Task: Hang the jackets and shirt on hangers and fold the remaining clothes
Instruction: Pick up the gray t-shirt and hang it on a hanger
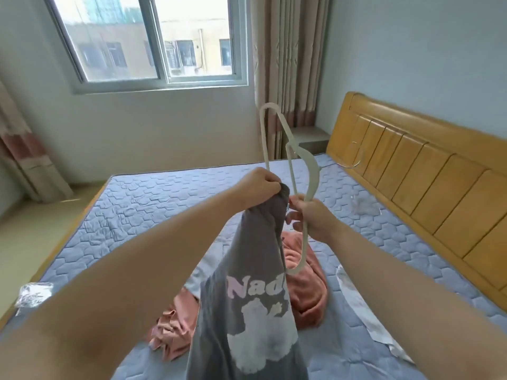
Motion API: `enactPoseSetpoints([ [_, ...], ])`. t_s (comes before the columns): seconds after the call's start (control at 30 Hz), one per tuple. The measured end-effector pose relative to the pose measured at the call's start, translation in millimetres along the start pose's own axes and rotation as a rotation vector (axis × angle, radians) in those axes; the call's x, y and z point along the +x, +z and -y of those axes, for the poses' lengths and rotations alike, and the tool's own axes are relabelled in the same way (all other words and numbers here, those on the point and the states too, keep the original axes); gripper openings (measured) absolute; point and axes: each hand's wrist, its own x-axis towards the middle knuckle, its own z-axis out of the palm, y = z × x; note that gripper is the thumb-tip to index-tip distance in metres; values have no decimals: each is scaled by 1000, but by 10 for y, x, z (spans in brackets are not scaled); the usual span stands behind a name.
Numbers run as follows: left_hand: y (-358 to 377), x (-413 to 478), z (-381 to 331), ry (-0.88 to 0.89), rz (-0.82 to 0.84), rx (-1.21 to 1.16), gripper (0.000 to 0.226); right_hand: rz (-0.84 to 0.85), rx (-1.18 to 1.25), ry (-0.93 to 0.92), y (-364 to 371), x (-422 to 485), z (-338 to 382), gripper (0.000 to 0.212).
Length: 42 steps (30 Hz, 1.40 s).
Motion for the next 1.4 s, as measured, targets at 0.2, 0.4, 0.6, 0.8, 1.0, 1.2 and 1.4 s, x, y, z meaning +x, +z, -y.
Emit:
enactPoseSetpoints([
  [0.2,-514,35,-402,206,-115,62,26,95,-23,-42,99,-176,562,32],
  [0.4,-749,87,-439,289,-146,38,25,157,-180,-85,184,-312,741,33],
  [0.6,-883,129,-262,279,-123,66,20,-195,-397,-89,291,-357,689,24],
  [0.8,-1276,180,-230,324,-218,269,16,-639,-292,-295,171,-333,1260,21],
  [1.0,-1152,386,-300,152,-507,382,21,-685,-718,-380,274,-424,1563,10],
  [1.2,-923,514,-238,-87,-335,99,10,-677,-676,-264,154,-526,1380,5],
  [1.4,-709,476,-587,-251,-149,-562,15,-669,-599,-196,-24,-729,1369,7],
])
